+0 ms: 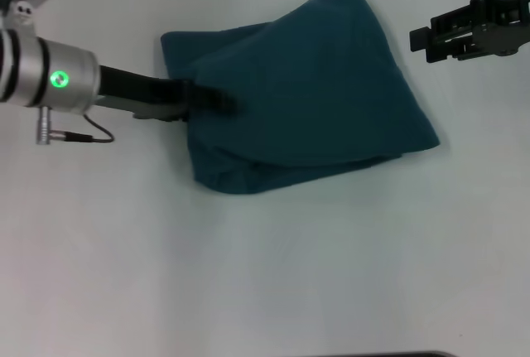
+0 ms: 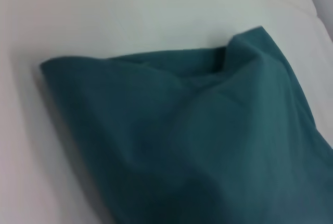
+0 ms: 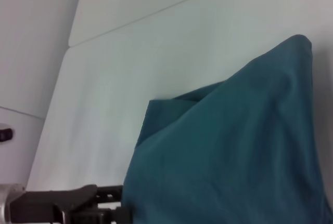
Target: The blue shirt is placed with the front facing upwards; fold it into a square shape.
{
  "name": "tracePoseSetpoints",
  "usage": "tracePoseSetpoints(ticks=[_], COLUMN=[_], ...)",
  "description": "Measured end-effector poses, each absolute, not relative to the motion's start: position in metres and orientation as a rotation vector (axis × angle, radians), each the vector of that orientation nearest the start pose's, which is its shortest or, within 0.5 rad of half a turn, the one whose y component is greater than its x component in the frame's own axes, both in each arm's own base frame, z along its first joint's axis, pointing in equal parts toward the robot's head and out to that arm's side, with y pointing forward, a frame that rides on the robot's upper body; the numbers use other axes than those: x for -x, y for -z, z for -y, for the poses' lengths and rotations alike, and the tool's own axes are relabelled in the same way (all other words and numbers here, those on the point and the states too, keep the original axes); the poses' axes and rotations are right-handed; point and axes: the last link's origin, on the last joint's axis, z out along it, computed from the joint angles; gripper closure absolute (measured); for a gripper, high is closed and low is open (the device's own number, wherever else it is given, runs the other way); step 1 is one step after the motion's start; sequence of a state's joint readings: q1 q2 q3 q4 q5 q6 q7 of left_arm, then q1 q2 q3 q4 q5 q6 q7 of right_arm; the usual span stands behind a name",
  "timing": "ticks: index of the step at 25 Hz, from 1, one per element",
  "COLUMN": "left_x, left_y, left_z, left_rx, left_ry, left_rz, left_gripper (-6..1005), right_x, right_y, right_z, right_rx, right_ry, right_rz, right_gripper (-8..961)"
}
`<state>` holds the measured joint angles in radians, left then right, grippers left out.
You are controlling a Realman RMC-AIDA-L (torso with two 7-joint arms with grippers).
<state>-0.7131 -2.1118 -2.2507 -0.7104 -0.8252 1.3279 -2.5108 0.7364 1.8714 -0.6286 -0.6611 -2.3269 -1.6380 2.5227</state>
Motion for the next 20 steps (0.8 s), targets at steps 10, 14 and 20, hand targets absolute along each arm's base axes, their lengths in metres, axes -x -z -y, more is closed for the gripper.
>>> tracePoseSetpoints(ticks=[10,14,20], left_x=[0.2341,0.2324,0.2304], left_y=[0.0327,0.0362,0.0395], left_z=[-0.3768,-0.3762,-0.3748], left_rx=[2.313,2.327,2.339], left_ry=[0.232,0.224,0.214], left_rz=[1.823,1.816,1.814], left_gripper=[248,443,693], right_x=[-0.2574,-0.2569,-0.2560], right_y=[-0.0779,-0.0786,-0.0787], right_z=[-0.3807,-0.3813,-0.3816], right_rx=[2.316,2.316,2.317], right_ry=[-0.355,-0.356,-0.357], right_rz=[-1.906,-1.905,-1.906], right_gripper=[460,460,459])
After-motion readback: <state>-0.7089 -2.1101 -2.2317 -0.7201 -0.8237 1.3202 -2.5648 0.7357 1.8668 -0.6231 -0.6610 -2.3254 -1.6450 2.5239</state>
